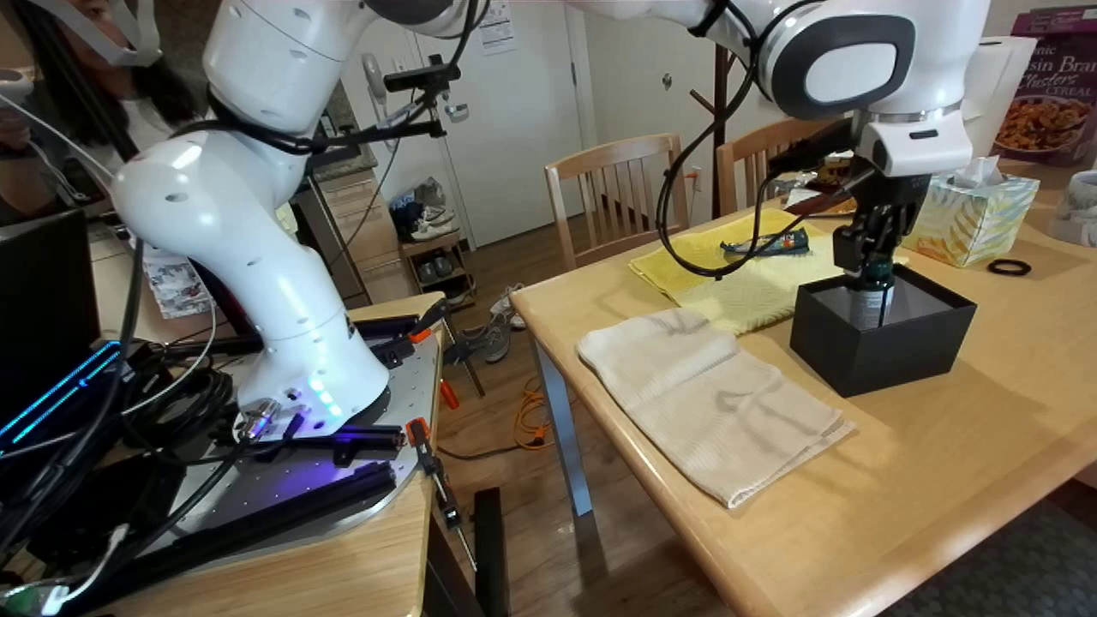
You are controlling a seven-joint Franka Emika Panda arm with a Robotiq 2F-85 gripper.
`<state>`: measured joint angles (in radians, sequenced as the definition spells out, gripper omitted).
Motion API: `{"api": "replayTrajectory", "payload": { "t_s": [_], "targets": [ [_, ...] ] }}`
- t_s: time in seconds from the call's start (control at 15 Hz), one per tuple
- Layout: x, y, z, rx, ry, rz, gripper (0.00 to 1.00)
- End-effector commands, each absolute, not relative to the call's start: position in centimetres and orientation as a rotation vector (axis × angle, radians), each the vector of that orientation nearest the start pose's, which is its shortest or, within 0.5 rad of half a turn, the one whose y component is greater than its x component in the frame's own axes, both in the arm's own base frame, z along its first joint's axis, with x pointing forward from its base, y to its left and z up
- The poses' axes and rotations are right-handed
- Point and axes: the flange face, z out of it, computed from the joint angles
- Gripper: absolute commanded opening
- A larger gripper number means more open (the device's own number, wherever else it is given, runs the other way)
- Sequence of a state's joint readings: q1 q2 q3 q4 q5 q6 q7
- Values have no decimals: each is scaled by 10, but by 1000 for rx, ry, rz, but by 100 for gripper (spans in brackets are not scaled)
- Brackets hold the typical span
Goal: Pick up the bottle from the black box and put it on the table.
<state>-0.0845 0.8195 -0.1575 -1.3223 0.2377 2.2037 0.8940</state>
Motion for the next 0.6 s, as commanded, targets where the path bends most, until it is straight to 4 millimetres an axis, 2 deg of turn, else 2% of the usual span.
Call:
{"api": "replayTrajectory", "payload": {
  "t_s": [0.0,0.27,0.53],
  "targets": [
    [733,-144,292,-2561,1674,-149,29],
    [734,-139,321,-2668,1568,-226,29],
    [733,-137,346,-2840,1273,-274,29]
  ]
}}
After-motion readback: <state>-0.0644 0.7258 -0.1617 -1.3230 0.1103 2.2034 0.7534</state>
